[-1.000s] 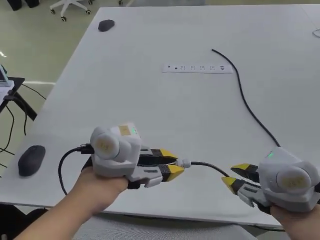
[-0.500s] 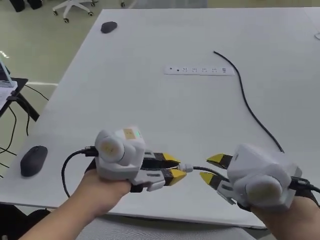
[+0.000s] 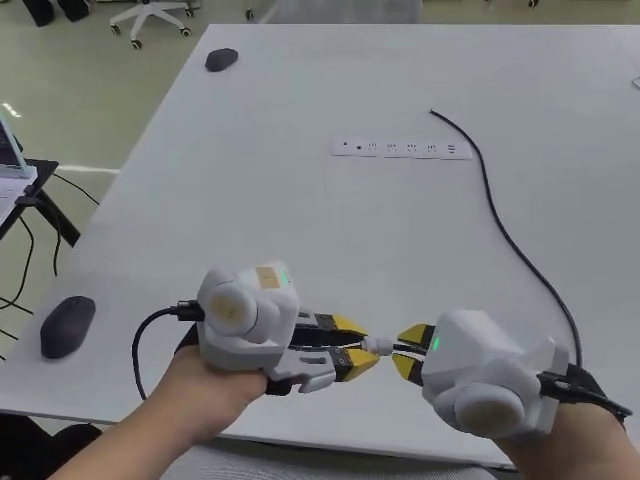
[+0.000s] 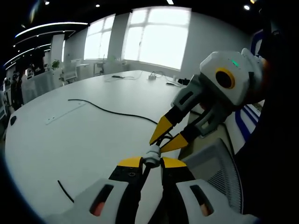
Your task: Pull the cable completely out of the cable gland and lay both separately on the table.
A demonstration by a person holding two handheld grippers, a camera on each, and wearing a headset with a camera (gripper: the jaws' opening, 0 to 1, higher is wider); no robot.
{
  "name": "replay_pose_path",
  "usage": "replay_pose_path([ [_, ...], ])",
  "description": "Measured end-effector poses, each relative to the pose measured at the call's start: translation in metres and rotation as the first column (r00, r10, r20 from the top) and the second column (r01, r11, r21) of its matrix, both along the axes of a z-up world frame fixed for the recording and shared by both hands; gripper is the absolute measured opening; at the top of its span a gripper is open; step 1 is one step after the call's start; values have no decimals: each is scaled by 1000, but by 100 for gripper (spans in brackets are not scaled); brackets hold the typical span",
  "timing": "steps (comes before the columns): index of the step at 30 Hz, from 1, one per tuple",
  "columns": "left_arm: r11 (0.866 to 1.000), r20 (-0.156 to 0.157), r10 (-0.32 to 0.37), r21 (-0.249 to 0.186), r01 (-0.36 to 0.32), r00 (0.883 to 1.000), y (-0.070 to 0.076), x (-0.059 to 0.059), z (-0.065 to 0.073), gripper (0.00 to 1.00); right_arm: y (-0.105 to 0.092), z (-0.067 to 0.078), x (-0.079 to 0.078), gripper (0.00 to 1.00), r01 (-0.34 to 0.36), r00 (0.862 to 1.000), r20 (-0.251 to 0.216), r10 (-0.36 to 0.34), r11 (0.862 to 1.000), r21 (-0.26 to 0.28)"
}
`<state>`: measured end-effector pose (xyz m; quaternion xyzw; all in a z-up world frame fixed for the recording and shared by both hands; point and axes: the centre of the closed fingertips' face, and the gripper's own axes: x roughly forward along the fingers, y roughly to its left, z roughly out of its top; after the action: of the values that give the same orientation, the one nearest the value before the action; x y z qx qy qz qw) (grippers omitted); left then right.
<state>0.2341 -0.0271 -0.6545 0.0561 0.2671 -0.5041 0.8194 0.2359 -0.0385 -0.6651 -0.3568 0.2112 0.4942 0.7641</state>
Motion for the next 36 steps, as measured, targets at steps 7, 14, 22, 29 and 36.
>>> replay_pose_path([
  [7, 1000, 0, -13, 11, 13, 1000, 1, -2, -2, 15, 1, -4, -1, 1, 4, 1000, -15, -4, 1000, 1],
  [14, 1000, 28, -10, -1, 10, 1000, 2, 2, 3, 15, -1, 0, 6, 0, 50, 999, -10, -50, 998, 42],
  [22, 1000, 41, -10, 1, 10, 999, 3, 5, 5, 15, -6, 0, 11, 0, 114, 993, -48, -110, 989, 95],
  [29, 1000, 48, -4, -3, 4, 999, 4, 8, 7, 15, -18, -5, 20, 1, 223, 972, -114, -207, 964, 147],
  [36, 1000, 55, 11, -5, -10, 998, 6, 12, 9, 15, -37, -18, 31, 1, 354, 926, -207, -316, 917, 184],
])
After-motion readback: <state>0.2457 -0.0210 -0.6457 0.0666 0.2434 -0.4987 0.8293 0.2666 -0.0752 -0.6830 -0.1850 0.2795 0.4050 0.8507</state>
